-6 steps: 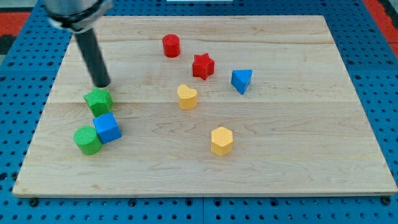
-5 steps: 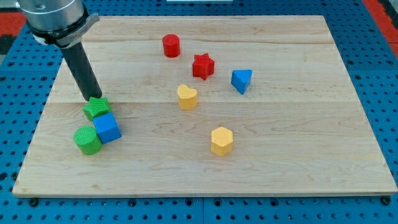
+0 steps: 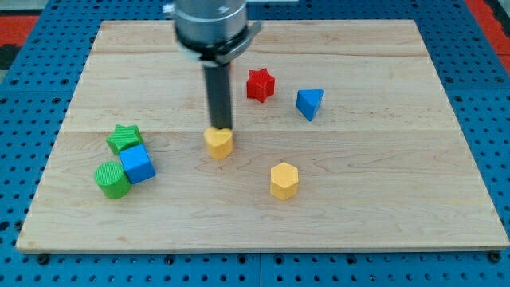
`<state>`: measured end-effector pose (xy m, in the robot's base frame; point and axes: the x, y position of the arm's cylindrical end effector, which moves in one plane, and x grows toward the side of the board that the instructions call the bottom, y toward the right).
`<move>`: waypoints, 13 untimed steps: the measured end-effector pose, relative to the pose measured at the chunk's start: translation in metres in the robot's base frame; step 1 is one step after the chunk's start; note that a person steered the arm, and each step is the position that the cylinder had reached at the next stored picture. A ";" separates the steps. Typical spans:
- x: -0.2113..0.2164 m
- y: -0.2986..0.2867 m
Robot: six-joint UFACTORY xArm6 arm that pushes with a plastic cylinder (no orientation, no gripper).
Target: Move the yellow blocks towards the bottom left of the board
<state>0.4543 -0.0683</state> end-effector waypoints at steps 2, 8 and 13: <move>-0.013 -0.005; 0.053 0.120; 0.164 0.107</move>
<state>0.6183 0.0385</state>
